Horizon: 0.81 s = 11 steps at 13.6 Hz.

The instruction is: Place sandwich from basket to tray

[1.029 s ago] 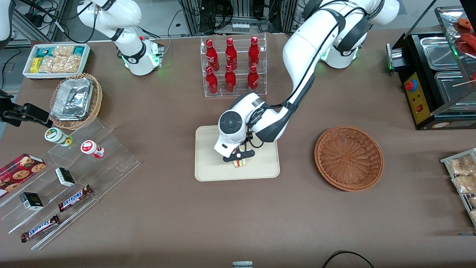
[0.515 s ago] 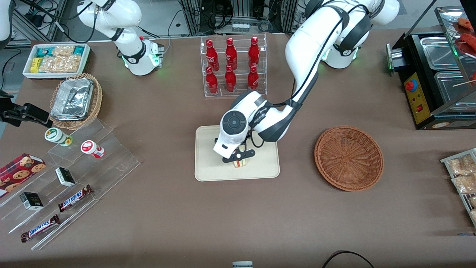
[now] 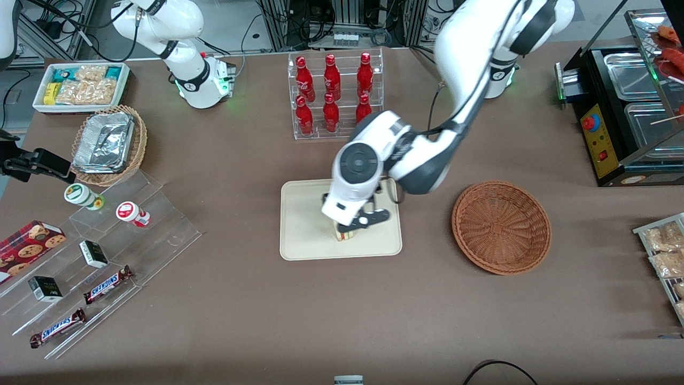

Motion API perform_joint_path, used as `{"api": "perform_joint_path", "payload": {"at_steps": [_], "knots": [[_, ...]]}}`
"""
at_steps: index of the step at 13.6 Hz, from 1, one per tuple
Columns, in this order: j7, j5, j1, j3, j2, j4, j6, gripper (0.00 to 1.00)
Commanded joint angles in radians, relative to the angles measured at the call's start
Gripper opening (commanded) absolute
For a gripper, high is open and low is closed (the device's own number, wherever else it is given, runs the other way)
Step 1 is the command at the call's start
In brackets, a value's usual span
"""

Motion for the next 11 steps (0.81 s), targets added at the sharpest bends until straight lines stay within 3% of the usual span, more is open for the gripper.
{"api": "perform_joint_path", "payload": {"at_steps": [1, 5, 11], "knots": [[0.057, 0.001, 0.062, 0.0, -0.081, -0.03, -0.092, 1.0], [0.113, 0.098, 0.141, -0.002, -0.233, -0.223, -0.063, 1.0], [0.397, 0.089, 0.315, -0.003, -0.399, -0.422, -0.042, 1.0]]}}
